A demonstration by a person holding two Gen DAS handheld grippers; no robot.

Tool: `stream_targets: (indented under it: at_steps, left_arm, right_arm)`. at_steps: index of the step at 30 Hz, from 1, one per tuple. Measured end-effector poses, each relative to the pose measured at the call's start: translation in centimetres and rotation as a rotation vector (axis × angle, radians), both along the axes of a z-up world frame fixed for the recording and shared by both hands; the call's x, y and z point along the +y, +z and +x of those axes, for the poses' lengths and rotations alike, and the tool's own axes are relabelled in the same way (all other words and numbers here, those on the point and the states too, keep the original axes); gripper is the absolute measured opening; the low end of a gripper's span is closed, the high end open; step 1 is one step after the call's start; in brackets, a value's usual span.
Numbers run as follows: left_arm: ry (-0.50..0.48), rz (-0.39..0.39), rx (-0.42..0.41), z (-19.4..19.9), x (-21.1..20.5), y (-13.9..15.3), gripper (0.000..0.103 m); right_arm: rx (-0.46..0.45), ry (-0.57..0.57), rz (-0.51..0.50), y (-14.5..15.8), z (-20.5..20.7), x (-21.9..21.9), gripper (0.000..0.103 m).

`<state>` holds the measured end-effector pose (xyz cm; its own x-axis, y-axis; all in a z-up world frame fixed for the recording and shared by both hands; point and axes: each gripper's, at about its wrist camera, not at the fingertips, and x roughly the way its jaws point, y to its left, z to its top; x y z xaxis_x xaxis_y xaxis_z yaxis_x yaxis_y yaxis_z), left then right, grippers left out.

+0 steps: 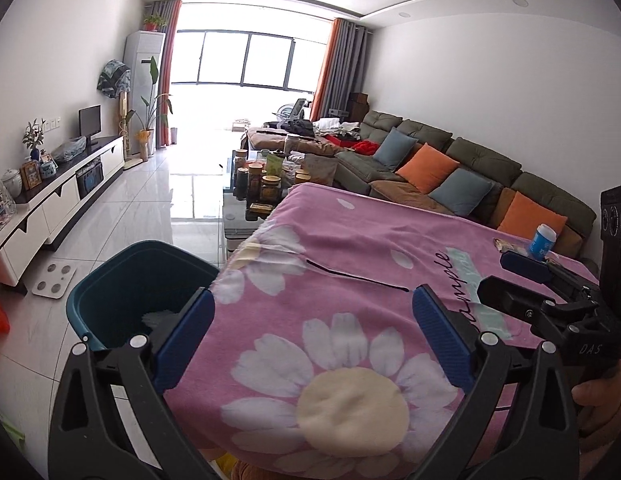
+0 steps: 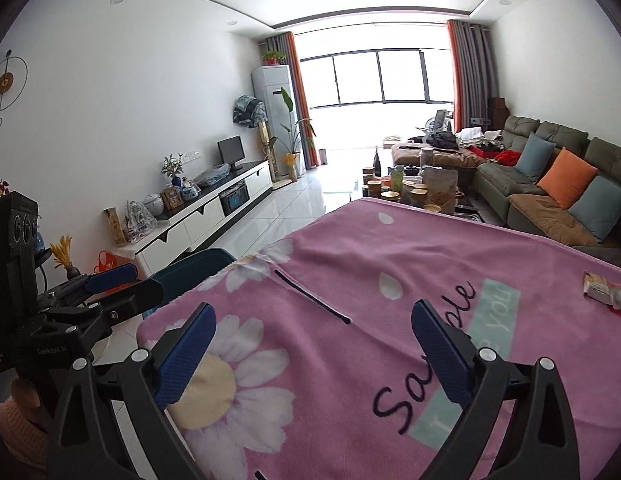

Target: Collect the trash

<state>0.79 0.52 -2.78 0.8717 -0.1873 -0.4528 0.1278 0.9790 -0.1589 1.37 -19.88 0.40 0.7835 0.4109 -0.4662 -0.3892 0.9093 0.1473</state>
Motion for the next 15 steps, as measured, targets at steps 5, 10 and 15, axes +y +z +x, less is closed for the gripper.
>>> stream_targets:
  at_steps: [5,10,15]
  left_arm:
    - [-0.052,0.03,-0.067,-0.5,-4.3,0.3,0.097]
    - [-0.085,0.058,-0.128,-0.4,-7.6,0.9,0.097]
    - [-0.111,0.083,-0.156,-0.6,-10.2,1.0,0.097]
  right_arm:
    - [-0.054,-0.163,-0.008,-0.4,-2.5,-4.5,0.096]
    - [-0.123,-0.312,-0.031,-0.7,-4.7,-7.9,0.096]
    - [-0.166,-0.415,-0.031,-0.7,-6.2,-10.2,0.096]
